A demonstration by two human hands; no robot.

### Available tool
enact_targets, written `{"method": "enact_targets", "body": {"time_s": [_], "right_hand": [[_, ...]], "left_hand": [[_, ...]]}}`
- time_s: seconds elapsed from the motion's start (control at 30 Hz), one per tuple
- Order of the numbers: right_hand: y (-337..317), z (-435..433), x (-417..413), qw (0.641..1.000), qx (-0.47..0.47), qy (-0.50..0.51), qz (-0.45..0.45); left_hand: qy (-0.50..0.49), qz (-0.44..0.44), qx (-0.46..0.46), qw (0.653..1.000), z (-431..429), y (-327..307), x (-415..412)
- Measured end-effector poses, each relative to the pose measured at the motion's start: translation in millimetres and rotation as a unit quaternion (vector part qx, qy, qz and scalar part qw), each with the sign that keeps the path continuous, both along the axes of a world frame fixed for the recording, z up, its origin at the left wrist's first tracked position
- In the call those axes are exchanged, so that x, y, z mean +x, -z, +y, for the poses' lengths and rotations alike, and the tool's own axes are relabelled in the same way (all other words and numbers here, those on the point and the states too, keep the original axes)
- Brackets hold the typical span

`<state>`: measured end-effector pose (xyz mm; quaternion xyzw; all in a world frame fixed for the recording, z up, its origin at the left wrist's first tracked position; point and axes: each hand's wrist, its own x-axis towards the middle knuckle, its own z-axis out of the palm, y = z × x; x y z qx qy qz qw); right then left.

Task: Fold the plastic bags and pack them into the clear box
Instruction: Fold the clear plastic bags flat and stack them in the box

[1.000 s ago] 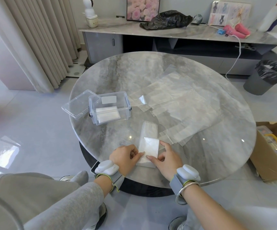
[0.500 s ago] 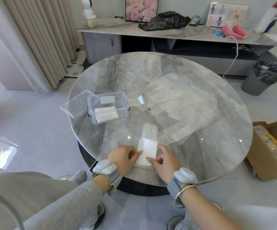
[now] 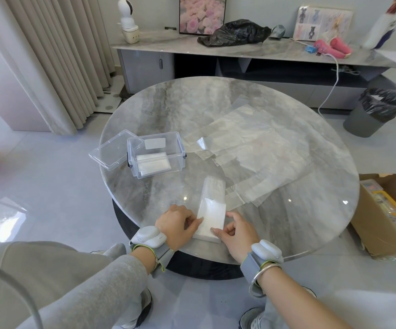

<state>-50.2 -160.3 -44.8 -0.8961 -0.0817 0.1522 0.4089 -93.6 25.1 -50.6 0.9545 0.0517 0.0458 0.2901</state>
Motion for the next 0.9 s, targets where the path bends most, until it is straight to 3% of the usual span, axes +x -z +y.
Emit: {"method": "enact_targets", "body": {"time_s": [0.3,0.57,0.77,0.9], "right_hand": [[3,-1,-8,0.999,-0.036,-0.019,-0.012],[3,-1,-15,0.988,-0.087,-0.040,-0.119],[5,1,-10,0.907,-0.213,-0.133,-0.337],[22,-3,-11,0.863,-0.285,-0.206,-0.364]], "left_hand": [[-0.025,-0.005,0.009,1.000,-7,3,-7],[-0.006,-0.031,0.064,0.997,-9,9,-12],[0.087,-0.104,0.170,0.976,-8,13,-12],[0.114,-0.132,0.231,0.957,-5,23,-11]]}}
